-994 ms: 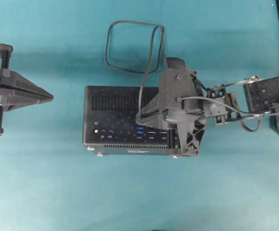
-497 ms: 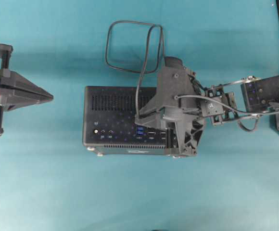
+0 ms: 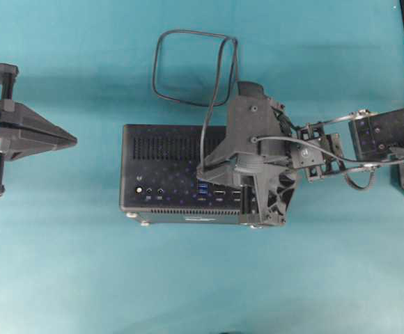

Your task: Insert the USB into the PC box with both arms.

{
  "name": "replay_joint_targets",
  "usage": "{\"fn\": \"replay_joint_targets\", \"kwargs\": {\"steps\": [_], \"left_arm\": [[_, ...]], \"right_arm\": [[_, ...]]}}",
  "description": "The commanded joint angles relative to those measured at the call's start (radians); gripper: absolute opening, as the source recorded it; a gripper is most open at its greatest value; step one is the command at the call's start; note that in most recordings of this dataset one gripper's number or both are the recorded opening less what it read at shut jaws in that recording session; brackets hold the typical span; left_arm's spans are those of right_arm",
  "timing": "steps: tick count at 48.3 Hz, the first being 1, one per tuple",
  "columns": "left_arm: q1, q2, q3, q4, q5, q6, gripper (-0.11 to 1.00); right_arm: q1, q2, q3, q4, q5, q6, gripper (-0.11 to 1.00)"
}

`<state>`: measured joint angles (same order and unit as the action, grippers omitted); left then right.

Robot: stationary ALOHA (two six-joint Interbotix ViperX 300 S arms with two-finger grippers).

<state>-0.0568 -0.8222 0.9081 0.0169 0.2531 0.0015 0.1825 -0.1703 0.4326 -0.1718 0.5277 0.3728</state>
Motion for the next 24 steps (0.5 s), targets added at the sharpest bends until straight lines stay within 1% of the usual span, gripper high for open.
{"fn": "replay_joint_targets", "kwargs": {"steps": [1,16,24], "left_arm": [[-0.002,0.0,-0.011,0.002,-0.005,0.0,0.0],[-0.002,0.0,-0.009,0.003,-0.005,0.0,0.0],[-0.002,0.0,-0.009,0.002,-0.005,0.0,0.0]], "right_arm": [[0.058,0.031,0.018,0.025,0.025,0.009,0.07],[0.054,0.037,0.006,0.025,-0.003,0.009,0.07],[0.041,0.031,0.006,0.021,-0.003,0.008,0.13]]}}
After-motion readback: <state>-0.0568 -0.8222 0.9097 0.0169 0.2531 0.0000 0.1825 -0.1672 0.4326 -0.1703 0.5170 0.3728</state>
